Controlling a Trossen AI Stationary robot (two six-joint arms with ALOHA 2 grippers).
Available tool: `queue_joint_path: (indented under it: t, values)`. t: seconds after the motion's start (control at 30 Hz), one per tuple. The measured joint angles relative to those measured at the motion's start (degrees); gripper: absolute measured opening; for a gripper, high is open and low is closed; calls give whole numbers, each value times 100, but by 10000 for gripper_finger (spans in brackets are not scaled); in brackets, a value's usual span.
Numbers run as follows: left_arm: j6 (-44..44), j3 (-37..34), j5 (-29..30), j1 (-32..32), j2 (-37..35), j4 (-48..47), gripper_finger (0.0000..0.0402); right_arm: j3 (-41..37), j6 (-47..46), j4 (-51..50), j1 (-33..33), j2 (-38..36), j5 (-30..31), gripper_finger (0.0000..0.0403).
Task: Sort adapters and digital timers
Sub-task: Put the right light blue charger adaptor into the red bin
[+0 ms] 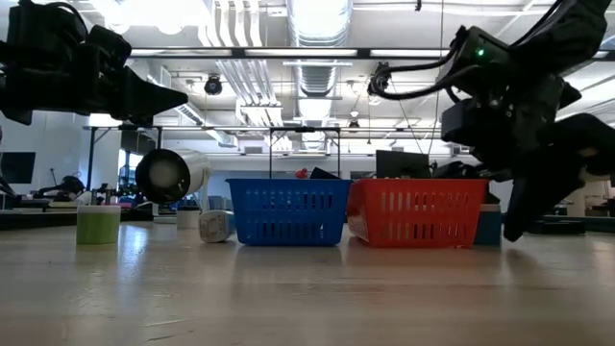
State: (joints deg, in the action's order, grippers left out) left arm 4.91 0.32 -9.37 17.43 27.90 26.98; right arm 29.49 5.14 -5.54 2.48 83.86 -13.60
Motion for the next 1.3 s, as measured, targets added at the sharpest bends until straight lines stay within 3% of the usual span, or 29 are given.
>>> queue_joint_path:
  t: [0.3, 0.53, 0.77, 1.03, 1.3]
  values:
    - [0, 0, 11, 2, 0, 0, 9, -3, -28, 275, 0, 98, -35, 219]
    - [0, 0, 7, 0, 0, 0, 9, -67, -15, 310, 0, -9, -44, 171]
    - [0, 0, 4, 2, 0, 0, 9, -134, -15, 44, 78, -202, -55, 169]
    - [0, 0, -11, 0, 0, 0, 9, -156, 85, -651, 94, -1420, -41, 169]
    - [0, 0, -9, 1, 0, 2, 9, -165, 878, 318, 49, -3233, 16, 169]
